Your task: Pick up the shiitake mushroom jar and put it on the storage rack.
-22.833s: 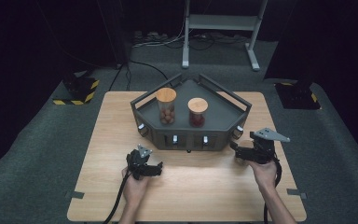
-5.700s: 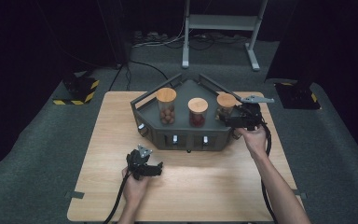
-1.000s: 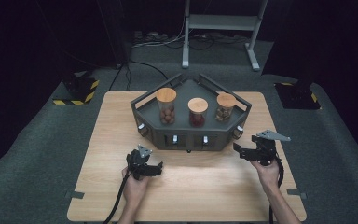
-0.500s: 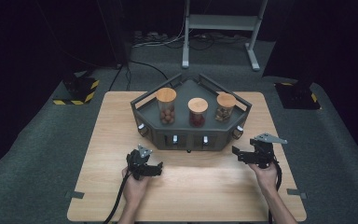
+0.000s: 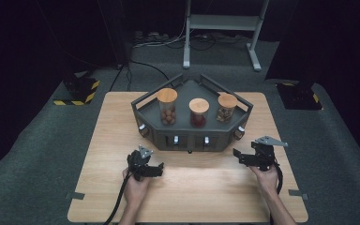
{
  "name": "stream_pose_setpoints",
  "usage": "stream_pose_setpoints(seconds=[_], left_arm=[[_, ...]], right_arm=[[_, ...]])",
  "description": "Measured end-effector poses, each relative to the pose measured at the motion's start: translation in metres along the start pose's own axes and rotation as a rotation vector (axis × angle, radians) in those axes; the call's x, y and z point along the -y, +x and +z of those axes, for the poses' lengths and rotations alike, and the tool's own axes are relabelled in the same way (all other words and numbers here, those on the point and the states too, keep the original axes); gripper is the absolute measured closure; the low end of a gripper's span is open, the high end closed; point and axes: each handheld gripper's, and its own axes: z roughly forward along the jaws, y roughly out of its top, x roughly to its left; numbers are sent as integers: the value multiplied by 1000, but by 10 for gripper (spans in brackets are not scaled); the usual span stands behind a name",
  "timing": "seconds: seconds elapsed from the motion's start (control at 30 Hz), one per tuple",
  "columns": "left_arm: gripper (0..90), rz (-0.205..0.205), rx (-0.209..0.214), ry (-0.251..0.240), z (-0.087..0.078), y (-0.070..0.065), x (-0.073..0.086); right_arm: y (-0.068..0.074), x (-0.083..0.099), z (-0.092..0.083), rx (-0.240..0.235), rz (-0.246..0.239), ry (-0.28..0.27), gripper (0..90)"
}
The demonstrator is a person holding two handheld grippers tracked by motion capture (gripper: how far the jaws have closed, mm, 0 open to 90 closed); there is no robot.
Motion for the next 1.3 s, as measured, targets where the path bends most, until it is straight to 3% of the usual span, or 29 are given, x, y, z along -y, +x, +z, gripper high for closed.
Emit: stream_pose_setpoints(seconds=[1.3], left_arm=[[40,0,-1,0,0,0,0]], right_arm=[[5,7,16,26,-26,43,74]])
